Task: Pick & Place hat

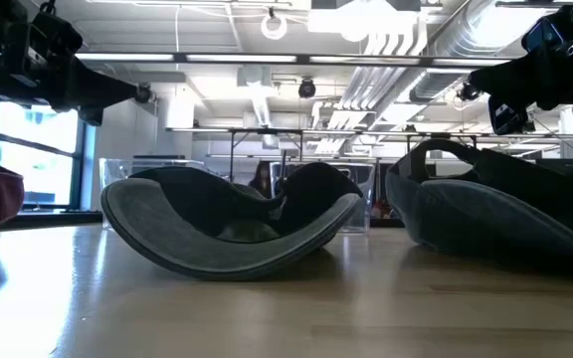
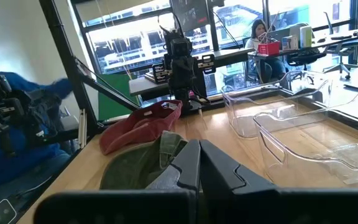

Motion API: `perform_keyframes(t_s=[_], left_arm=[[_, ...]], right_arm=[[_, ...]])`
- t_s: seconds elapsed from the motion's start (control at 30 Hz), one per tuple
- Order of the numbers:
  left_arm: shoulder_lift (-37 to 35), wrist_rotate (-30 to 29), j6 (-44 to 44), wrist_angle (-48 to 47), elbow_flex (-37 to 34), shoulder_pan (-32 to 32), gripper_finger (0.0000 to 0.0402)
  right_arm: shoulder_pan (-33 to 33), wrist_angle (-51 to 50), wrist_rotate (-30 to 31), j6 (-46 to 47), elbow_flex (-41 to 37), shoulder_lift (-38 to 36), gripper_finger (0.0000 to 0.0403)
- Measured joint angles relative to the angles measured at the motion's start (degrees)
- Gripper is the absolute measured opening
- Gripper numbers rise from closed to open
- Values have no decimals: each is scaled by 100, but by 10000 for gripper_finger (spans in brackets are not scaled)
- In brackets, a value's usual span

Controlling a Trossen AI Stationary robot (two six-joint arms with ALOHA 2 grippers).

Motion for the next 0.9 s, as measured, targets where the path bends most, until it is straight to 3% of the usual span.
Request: perform_keyframes(t_s=[0.73,0.9], left_arm=[[1,0,0,-1,0,2,0],[-1,0,0,0,0,0,0]], right_arm=[[0,0,14,-69,1,1,5],[0,93,438,-666,1,0,5]])
